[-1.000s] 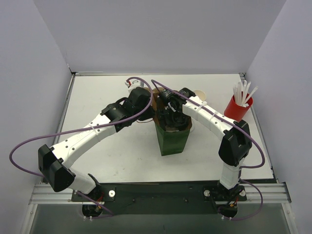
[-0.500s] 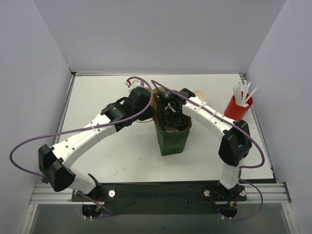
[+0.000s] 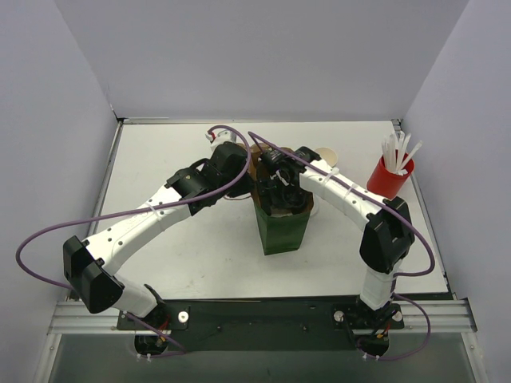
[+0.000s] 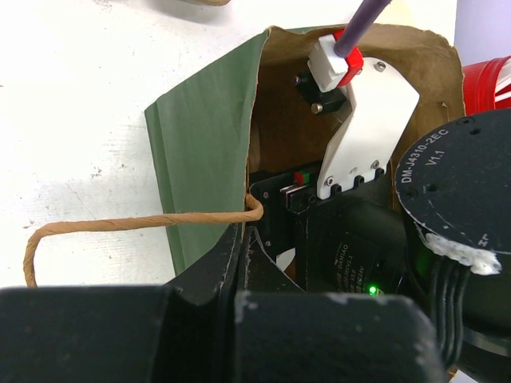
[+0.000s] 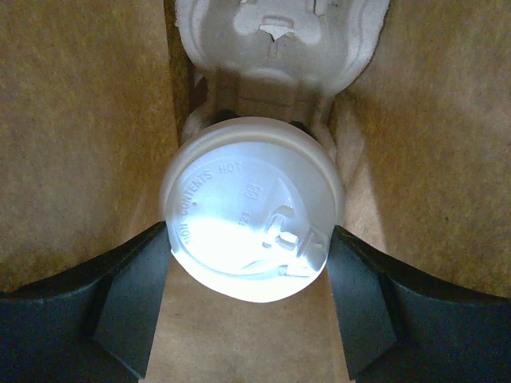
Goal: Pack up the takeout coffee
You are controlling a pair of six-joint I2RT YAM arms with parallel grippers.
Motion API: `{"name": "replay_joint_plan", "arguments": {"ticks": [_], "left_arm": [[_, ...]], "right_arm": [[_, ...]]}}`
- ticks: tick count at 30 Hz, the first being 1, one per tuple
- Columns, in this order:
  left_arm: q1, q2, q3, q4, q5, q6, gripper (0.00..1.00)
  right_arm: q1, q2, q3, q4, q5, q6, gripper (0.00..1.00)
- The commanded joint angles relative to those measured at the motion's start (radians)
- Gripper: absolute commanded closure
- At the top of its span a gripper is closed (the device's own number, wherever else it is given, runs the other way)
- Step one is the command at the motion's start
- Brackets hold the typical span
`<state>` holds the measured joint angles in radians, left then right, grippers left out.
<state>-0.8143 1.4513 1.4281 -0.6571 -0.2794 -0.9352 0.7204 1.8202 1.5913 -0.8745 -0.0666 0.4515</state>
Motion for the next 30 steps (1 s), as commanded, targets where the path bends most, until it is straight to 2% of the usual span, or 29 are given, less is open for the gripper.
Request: {"name": "replay_joint_plan", "arguments": {"ticks": [1,19,30], "left_arm": [[-0.008,0.023,0.028,-0.013,0.046,-0.008,1.00],[-0.013,0.027,0.035,-0.030,-0.003,0.055,1.00],[-0.016,0.011,0.069,-0.070,0.019,0.055,1.00]], "right_arm": [[0.007,0.062,-0.080,-0.001,0.033,0.012,0.49],[0.010,0.091,-0.050,-0.049,0.033,0.006,0.49],[0.019,0.119,0.010,-0.092,0.108,0.004,0.49]]}}
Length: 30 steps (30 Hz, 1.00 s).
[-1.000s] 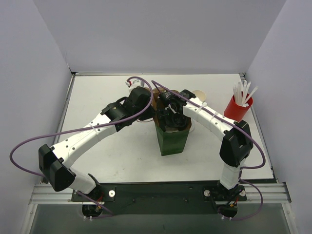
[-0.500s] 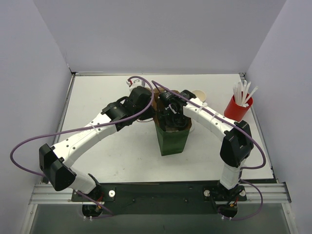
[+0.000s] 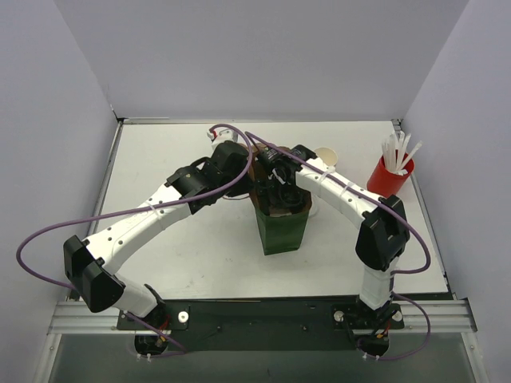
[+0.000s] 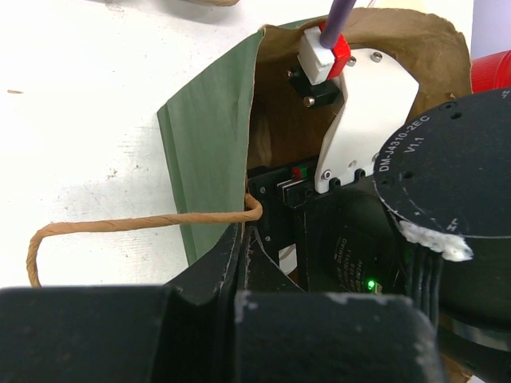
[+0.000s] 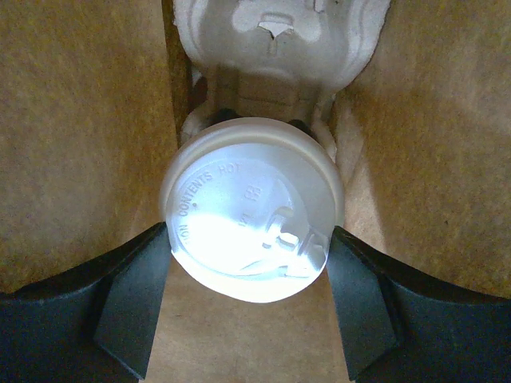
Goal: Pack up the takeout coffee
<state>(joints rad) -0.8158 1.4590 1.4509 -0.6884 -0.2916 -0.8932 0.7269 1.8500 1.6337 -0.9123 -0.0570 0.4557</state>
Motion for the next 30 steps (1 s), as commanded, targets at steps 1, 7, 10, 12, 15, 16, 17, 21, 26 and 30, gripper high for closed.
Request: {"name": "replay_joint_plan", "arguments": {"ticks": [1,7,10,12,15,16,17,21,26,30], "left_arm": [[-0.013,0.001,0.048,-0.040,0.037,0.011,1.00],[-0.013,0.006,0.045,-0.053,0.046,0.000,1.00],[-0.013,0.006,0.040,-0.054,0.055,-0.006,1.00],[-0.013,0.008,0.040,-0.054,0.060,-0.010,1.00],[-0.010,0.009,0.040,-0.054,0.062,-0.016,1.00],[-0.009,0.009,0.043,-0.056,0.062,-0.018,1.00],[-0.009,0.011,0.042,-0.056,0.062,-0.018,1.00],[-0.010,0.014,0.043,-0.057,0.063,-0.019,1.00],[-0.011,0.017,0.046,-0.057,0.065,-0.021,1.00],[-0.011,0.017,0.049,-0.059,0.066,-0.023,1.00]], "right_arm": [[0.014,0.092,-0.032,-0.054,0.100,-0.002,0.49],[0.026,0.092,-0.037,-0.053,0.152,0.003,0.49],[0.031,0.092,-0.041,-0.047,0.161,0.003,0.49],[0.031,0.094,-0.051,-0.037,0.160,0.003,0.49],[0.032,0.094,-0.067,-0.023,0.160,0.005,0.49],[0.031,0.092,-0.074,-0.016,0.158,0.005,0.49],[0.032,0.094,-0.077,-0.011,0.154,0.005,0.49],[0.031,0.097,-0.100,0.007,0.141,0.008,0.49],[0.031,0.098,-0.109,0.013,0.140,0.009,0.49],[0.031,0.103,-0.110,0.018,0.137,0.005,0.49]]}}
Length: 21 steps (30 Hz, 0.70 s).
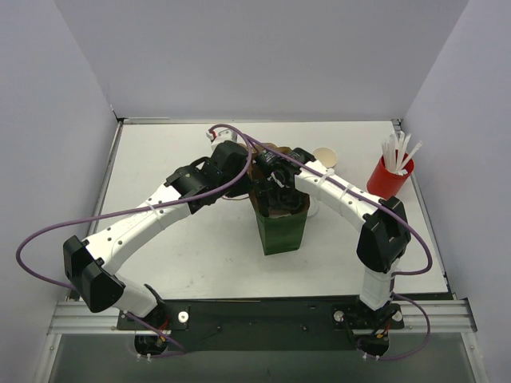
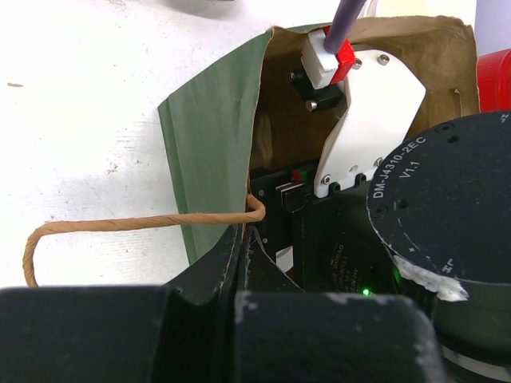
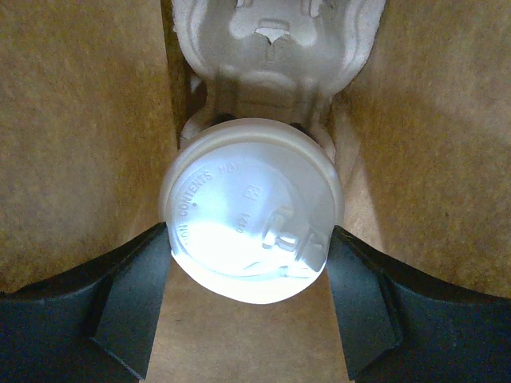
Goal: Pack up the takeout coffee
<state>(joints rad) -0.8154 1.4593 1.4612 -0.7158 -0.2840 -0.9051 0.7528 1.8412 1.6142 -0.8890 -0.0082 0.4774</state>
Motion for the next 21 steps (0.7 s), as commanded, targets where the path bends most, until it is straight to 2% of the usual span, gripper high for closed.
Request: {"name": "replay_joint_plan", "arguments": {"ticks": [1,21], "left_arm": [[-0.011,0.016,0.041,-0.031,0.060,-0.011,1.00],[-0.008,0.021,0.053,-0.048,0.049,-0.008,1.00]], "right_arm": [[0.005,0.115,-0.091,-0.002,0.088,-0.017,0.49],[-0.003,0.119,-0.117,0.021,0.071,-0.020,0.49]]}}
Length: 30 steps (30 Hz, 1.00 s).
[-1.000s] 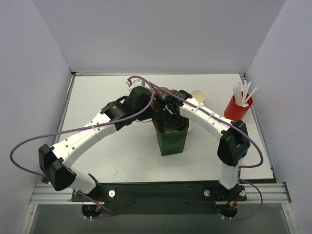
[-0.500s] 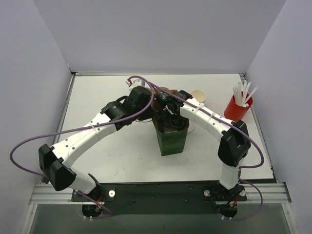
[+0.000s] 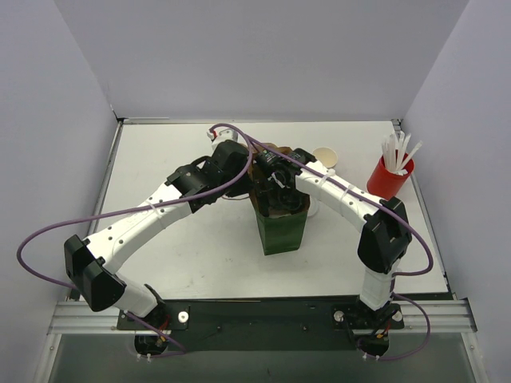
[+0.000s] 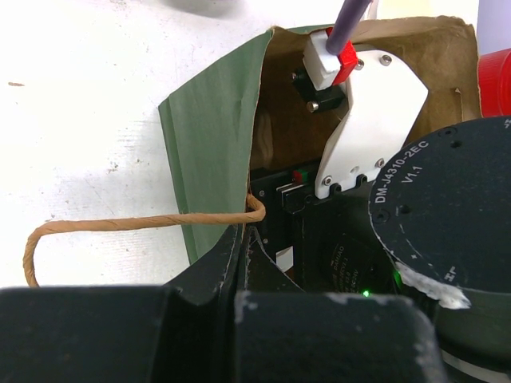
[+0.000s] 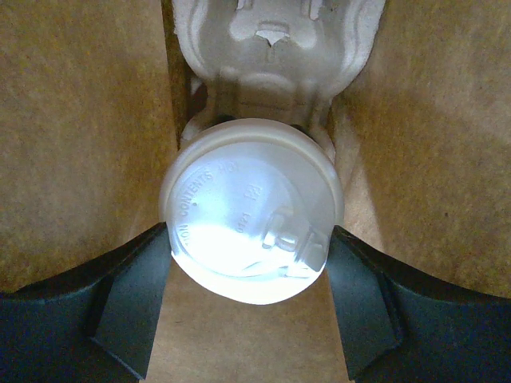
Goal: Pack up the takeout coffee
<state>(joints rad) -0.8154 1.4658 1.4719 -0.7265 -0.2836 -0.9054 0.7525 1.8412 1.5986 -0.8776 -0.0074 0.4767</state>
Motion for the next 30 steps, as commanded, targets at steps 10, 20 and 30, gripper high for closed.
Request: {"name": "replay_joint_plan", "arguments": {"ticks": [10,20,30], "left_arm": [[-0.007,0.024,0.041,-0.028,0.057,0.003,1.00],[-0.005,0.014,0.041,-0.027,0.052,0.003,1.00],[-0.004,0.015,0.042,-0.030,0.057,0.005,1.00]], "right_arm": [[-0.004,0.131,-0.117,0.016,0.060,-0.020,0.49],[-0.005,0.121,-0.114,0.019,0.060,-0.016,0.49],[-0.004,0.116,-0.118,0.023,0.063,-0.015,0.49]]}}
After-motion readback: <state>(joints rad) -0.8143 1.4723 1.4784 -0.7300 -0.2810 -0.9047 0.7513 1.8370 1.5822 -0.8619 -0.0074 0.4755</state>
